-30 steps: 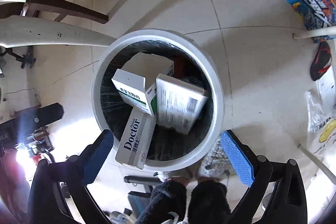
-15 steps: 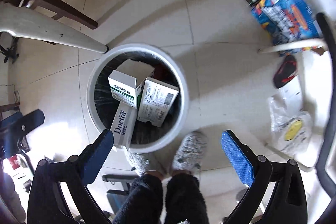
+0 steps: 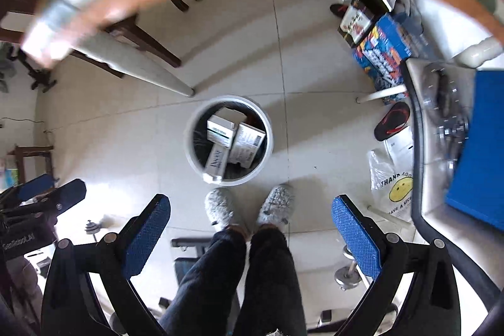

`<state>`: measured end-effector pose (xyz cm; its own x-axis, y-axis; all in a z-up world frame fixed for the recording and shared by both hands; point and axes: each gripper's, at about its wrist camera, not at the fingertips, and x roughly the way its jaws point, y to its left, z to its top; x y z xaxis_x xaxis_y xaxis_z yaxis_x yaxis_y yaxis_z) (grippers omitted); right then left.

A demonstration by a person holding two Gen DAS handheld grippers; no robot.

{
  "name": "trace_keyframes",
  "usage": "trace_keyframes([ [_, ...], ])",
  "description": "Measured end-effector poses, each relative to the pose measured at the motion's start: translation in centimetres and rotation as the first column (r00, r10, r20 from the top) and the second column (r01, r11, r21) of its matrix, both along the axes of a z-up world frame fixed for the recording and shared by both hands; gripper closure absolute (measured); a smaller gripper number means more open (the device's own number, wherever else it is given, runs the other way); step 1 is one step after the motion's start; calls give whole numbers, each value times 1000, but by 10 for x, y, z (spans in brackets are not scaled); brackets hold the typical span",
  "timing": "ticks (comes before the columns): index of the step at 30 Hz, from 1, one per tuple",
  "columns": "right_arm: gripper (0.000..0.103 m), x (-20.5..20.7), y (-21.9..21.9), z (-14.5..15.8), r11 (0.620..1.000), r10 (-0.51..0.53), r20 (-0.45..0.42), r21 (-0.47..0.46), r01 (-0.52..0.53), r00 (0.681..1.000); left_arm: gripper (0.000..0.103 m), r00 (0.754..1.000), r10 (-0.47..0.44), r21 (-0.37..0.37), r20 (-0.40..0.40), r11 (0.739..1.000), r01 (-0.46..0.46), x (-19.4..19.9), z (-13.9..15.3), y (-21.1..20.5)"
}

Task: Collect trash

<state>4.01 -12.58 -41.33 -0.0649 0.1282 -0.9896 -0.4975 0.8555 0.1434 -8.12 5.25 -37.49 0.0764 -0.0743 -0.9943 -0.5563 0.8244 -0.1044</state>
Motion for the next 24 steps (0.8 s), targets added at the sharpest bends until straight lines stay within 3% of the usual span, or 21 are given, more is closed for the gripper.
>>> trace_keyframes([
  [5, 0, -5, -11, 113, 995, 5, 24, 95, -7, 1000, 0, 997, 19, -53, 81, 998, -14, -13, 84, -6],
  [11, 0, -10, -28, 212, 980, 16, -7, 198, -15, 1000, 0, 983, 18, -107, 182, 994, 2, -28, 162, -17],
  [18, 0, -29, -37, 292, 958, 82, -37, 280, -69, 996, 0, 960, 30, -170, 279, 985, 19, -50, 227, -25],
  [24, 0, -50, -47, 332, 940, 109, -54, 329, -85, 993, 0, 944, 39, -173, 328, 985, 20, -66, 260, -33],
])
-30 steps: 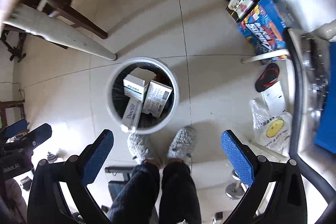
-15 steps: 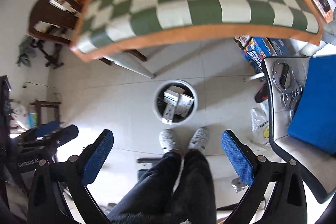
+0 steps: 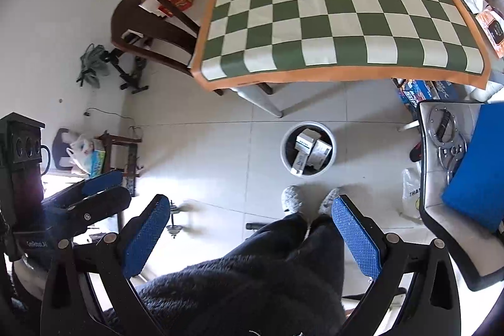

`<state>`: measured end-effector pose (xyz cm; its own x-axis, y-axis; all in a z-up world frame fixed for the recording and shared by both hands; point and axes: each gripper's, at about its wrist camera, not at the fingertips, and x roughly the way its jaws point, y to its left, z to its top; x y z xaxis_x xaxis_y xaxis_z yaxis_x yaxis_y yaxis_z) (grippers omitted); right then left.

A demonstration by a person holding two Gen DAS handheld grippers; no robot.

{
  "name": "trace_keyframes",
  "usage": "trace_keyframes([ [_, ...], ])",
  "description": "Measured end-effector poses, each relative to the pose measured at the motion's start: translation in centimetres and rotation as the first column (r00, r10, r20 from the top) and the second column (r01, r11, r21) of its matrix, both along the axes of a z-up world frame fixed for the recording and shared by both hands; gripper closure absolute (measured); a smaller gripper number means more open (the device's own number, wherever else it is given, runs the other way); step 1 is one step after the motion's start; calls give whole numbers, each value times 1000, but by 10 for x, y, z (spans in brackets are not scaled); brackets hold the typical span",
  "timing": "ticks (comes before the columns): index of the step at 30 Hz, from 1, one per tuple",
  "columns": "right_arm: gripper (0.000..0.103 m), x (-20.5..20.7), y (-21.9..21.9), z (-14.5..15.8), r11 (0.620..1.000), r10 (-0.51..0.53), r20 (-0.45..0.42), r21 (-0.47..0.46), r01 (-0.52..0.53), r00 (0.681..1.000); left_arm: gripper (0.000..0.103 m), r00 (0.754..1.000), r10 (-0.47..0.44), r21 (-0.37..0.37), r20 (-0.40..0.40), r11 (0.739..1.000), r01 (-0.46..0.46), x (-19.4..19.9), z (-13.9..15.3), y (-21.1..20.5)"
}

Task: Collect trash

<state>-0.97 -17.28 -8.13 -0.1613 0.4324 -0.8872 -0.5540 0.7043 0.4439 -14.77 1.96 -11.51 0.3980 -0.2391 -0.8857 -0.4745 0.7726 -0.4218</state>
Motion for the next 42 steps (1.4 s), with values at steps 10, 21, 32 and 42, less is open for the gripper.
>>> trace_keyframes([
  [10, 0, -6, -13, 28, 1000, -12, 11, 19, 12, 1000, 0, 999, 31, -26, 37, 999, -30, -9, 15, -4],
  [21, 0, -1, -19, 23, 1000, -16, -16, 11, 16, 1000, 0, 999, 34, -28, 19, 999, -33, -12, 13, -8],
  [32, 0, -3, -15, 18, 1000, 1, -36, 1, -1, 999, 0, 999, 37, -19, 3, 999, -37, -12, 12, -13],
  [42, 0, -7, -13, 18, 1000, 10, -30, -5, -10, 999, 0, 999, 42, -18, 3, 999, -42, -12, 11, -15],
])
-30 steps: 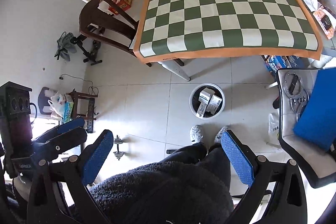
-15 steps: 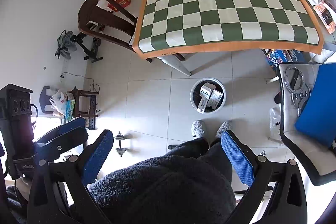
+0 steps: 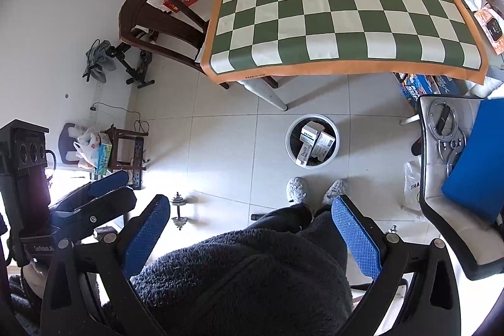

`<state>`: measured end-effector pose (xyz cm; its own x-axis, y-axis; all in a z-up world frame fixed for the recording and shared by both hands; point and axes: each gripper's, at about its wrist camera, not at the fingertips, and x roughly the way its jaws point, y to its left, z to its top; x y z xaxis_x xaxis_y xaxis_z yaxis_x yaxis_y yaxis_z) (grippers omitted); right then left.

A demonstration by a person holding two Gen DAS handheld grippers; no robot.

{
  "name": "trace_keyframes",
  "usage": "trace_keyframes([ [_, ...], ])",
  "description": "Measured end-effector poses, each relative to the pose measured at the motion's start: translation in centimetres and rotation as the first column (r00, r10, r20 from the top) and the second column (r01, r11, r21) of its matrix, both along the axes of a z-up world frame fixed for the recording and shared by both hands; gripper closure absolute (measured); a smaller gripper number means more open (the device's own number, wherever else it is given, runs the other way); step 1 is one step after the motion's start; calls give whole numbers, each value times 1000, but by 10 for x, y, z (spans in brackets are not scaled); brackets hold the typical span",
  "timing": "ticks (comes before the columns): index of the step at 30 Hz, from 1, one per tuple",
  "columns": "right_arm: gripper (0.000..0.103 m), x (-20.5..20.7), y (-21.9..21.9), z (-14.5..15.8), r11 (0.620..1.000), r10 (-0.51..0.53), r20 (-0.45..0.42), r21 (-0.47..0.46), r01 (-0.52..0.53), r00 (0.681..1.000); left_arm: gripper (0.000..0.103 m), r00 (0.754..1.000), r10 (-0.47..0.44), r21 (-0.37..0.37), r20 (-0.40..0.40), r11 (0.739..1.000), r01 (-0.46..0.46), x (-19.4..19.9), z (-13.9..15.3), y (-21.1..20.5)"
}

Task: Collect trash

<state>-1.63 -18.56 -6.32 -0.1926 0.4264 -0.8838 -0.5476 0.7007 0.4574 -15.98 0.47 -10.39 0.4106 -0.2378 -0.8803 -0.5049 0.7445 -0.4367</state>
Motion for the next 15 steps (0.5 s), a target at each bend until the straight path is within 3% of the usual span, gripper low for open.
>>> trace_keyframes([
  [15, 0, 0, -11, 4, 1000, -11, -1, 2, 11, 1000, 0, 1000, 1, 1, 4, 1000, -1, 1, 1, -4],
])
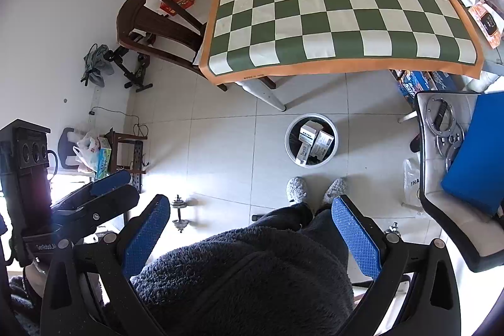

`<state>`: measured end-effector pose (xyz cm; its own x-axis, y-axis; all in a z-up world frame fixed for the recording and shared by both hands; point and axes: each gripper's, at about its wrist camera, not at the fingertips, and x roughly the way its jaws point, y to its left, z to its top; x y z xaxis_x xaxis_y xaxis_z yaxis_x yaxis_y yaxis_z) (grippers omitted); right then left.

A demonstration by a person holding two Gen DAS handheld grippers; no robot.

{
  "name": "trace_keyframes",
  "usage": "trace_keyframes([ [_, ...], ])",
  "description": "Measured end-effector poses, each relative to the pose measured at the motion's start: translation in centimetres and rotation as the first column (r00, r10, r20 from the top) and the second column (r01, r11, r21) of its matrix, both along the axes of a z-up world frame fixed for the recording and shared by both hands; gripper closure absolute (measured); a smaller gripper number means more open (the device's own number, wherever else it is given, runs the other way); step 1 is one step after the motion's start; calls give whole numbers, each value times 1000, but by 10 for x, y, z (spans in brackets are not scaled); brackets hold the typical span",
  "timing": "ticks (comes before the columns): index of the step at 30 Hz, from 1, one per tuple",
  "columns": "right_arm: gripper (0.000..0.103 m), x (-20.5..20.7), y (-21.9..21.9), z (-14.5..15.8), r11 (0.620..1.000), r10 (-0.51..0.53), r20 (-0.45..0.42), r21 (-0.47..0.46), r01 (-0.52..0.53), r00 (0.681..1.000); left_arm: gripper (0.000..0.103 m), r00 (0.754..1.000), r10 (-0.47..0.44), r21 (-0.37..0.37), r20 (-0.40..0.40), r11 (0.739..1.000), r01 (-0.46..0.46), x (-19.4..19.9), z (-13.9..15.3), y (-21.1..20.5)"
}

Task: Collect trash

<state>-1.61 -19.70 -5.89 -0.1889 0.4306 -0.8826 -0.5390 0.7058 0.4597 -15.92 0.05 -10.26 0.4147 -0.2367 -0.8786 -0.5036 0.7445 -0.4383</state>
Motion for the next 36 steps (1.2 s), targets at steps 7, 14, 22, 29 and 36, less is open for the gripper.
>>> trace_keyframes([
  [7, 0, -3, -5, 2, 1000, -19, 1, 2, 19, 1000, 0, 1000, 1, 1, 1, 1000, -1, 0, 1, -2],
  [14, 0, -4, -10, 3, 1000, -24, 3, 4, 24, 1000, 0, 1000, 5, 1, 2, 1000, -5, 1, 2, -5],
  [22, 0, -4, -11, 4, 1000, -21, 3, 6, 21, 1000, 0, 1000, 3, 3, 4, 1000, -4, 0, 3, -5],
  [29, 0, -3, -10, 6, 1000, -24, 6, 5, 24, 1000, 0, 1000, 2, 4, 6, 1000, -2, 0, 4, -5],
  [36, 0, -3, -10, 6, 1000, -24, 4, 5, 24, 1000, 0, 1000, 0, 4, 5, 1000, 0, 0, 3, -5],
])
